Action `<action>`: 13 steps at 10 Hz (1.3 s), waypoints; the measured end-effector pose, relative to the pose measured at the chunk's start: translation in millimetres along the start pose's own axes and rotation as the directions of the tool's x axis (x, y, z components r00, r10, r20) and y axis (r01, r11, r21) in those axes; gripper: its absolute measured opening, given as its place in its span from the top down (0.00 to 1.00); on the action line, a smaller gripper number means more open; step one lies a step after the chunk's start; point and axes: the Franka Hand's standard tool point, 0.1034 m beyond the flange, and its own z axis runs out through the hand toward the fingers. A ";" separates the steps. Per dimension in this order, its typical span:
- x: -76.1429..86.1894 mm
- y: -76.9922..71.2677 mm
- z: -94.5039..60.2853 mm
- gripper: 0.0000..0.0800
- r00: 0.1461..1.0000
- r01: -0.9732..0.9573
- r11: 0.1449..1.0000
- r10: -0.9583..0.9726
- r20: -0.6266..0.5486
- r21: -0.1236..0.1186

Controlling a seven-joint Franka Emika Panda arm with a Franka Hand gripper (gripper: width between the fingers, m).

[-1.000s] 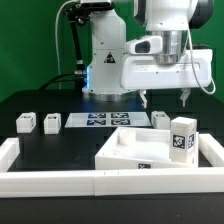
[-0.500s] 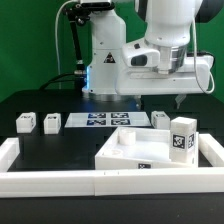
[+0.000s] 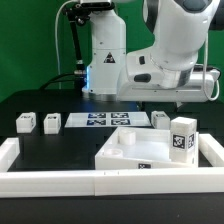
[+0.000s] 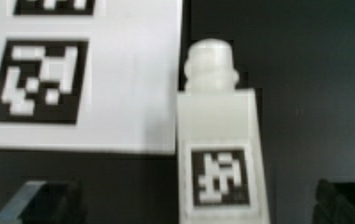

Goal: Assemble square table

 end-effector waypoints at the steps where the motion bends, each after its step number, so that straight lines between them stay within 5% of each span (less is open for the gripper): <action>1: 2.2 1.5 0.5 0.19 0.997 -0.008 1.000 0.008 0.072 -0.003; 6: 1.9 6.7 8.2 0.19 0.945 -0.027 1.000 0.026 0.326 -0.003; 10: 10.1 2.7 6.4 0.19 0.957 0.009 1.000 -0.011 0.290 0.009; 13: 15.6 4.6 0.2 0.19 0.966 0.058 0.997 -0.069 0.249 0.050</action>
Offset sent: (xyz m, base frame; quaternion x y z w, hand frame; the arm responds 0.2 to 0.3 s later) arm -0.0020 0.0175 -0.0032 0.0332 -0.1024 -0.0587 0.9925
